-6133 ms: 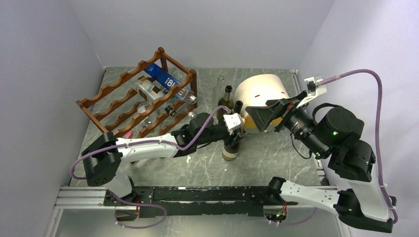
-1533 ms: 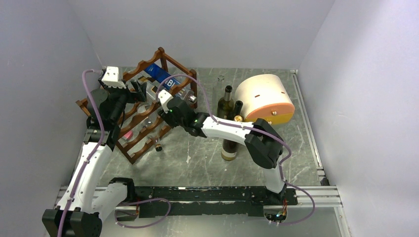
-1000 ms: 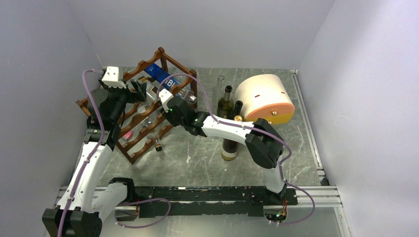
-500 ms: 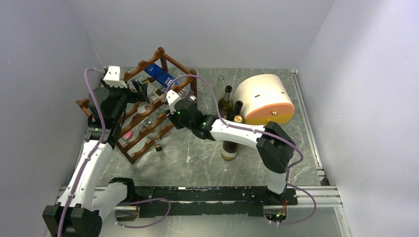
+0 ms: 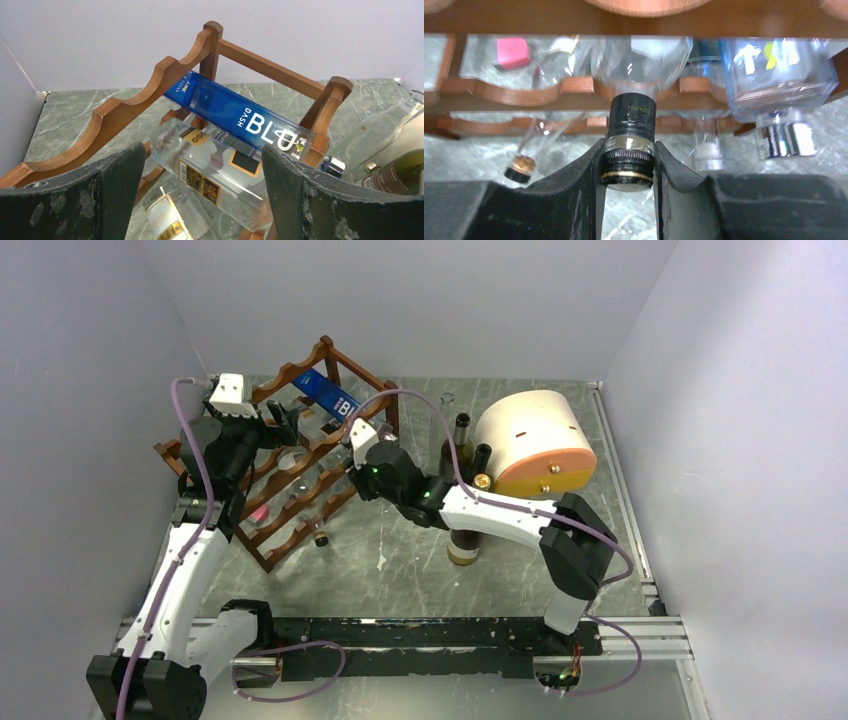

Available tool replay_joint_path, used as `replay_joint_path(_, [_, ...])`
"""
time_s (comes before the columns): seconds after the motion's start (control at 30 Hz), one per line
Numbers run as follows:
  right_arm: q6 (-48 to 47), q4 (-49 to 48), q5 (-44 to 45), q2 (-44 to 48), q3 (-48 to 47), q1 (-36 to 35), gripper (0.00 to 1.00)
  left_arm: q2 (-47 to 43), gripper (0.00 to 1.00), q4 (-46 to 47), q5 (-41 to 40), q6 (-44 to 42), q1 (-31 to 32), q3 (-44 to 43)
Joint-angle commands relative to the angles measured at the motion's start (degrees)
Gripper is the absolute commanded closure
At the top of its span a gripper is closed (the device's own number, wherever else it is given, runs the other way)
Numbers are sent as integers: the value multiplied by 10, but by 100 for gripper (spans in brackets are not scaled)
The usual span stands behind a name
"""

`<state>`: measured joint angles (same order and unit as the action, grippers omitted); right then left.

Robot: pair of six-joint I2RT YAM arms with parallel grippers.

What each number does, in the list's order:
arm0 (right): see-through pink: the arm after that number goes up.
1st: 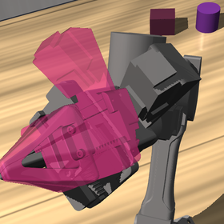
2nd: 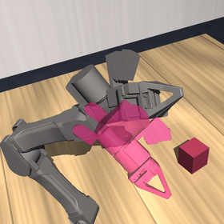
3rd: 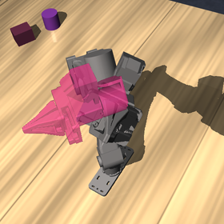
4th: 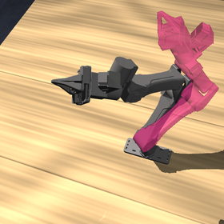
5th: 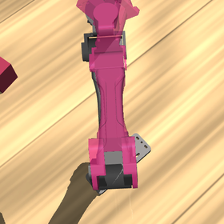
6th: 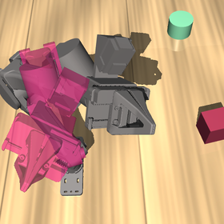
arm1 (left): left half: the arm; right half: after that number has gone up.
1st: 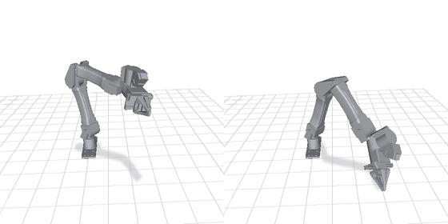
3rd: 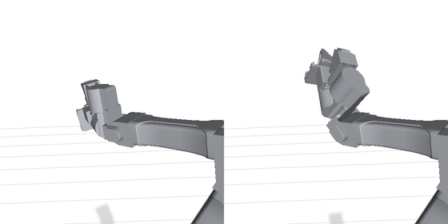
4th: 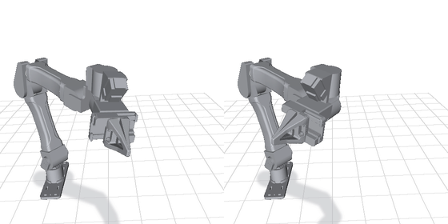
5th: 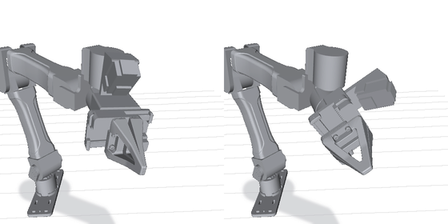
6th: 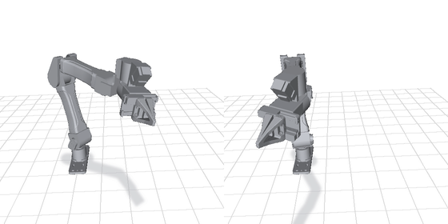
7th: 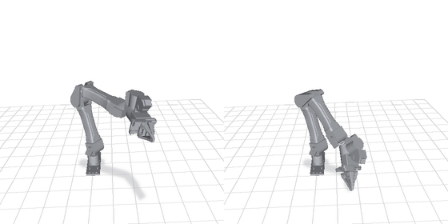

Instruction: Take the wine bottle off the wine rack

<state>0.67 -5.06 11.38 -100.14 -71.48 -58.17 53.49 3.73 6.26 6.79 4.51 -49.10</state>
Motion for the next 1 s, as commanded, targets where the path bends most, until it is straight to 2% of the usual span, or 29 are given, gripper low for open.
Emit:
replay_joint_path(0.0, [13,3,8,37,10,-5,100,-3,10,20,2,-5,-7,-6])
replay_joint_path(0.23, [23,-7,9,61,55,-8,100,2,10,19,7,-3,-7,-7])
replay_joint_path(0.7, [38,61,6,101,76,-27,100,6,10,18,12,-6,-7,-9])
replay_joint_path(0.97, [57,64,-1,127,89,-31,100,-6,11,46,76,-28,-4,0])
